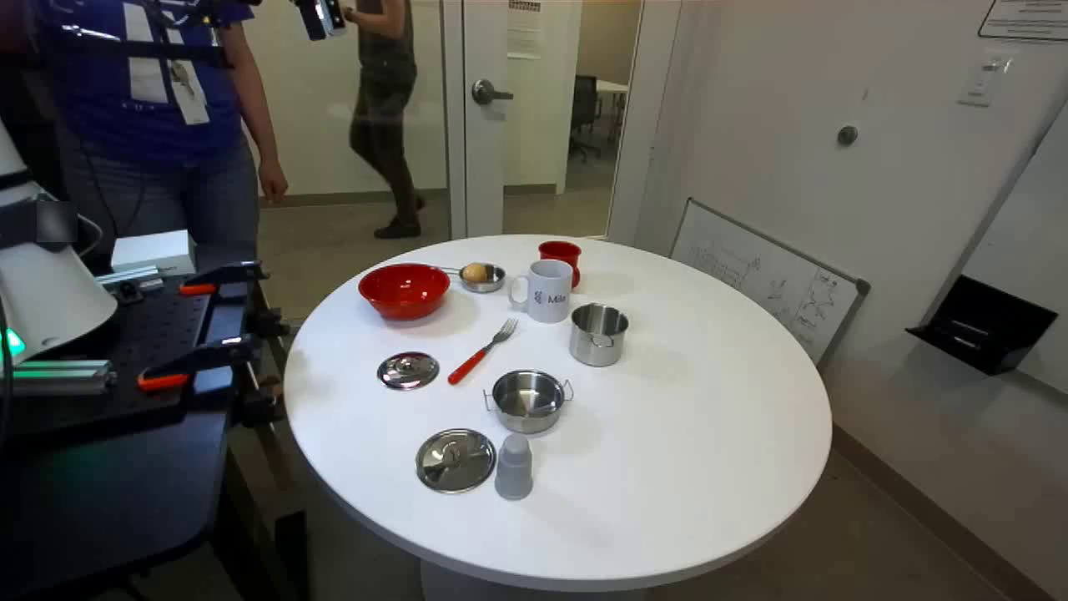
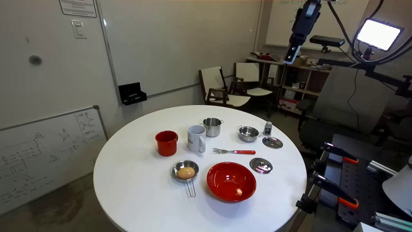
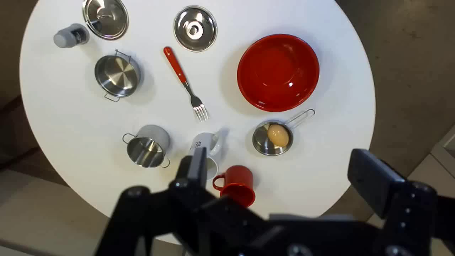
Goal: Cover the smaller pot with the lid on the left
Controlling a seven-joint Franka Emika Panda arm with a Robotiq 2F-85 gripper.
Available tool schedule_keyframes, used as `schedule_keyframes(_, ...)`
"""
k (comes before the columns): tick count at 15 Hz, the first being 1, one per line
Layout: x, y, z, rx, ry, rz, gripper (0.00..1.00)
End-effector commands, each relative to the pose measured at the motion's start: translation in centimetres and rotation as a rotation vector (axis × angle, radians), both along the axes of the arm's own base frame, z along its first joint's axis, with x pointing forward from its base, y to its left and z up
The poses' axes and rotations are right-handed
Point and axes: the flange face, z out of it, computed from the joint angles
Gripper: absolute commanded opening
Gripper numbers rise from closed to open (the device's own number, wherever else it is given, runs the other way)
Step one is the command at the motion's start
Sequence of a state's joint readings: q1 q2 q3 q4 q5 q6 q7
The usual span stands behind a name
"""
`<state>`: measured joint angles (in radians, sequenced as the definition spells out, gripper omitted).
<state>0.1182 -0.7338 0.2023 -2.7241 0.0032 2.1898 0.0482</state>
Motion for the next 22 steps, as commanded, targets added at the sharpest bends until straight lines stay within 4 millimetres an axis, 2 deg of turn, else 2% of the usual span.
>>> schedule_keyframes(1, 0.0, 0.0, 0.1, 0.0, 0.001, 0.0, 1.0)
schedule_keyframes(3, 0.5, -0.5, -1.5, 0.031, 0.023, -0.014, 1.0)
schedule_keyframes(7, 0.9, -2.1, -6.6, 0.056, 0.074, -0.103, 1.0)
schedule_keyframes(8, 2.2, -2.3, -7.1, 0.064, 0.077, -0.133, 1.0)
schedule_keyframes(13, 4.1, -4.4, -13.0, 0.093, 0.125, -0.212, 1.0)
schedule_keyframes(14, 4.3, -4.3, -14.1, 0.101, 0.138, -0.234, 1.0)
schedule_keyframes(15, 4.2, -4.3, -14.6, 0.107, 0.158, -0.249, 1.0)
schedule_keyframes(16, 3.9, -4.4, -13.1, 0.083, 0.141, -0.205, 1.0)
schedule_keyframes(17, 4.0, -4.4, -13.8, 0.081, 0.158, -0.208, 1.0)
schedule_keyframes(22, 4.5, -4.6, -13.6, 0.082, 0.143, -0.231, 1.0)
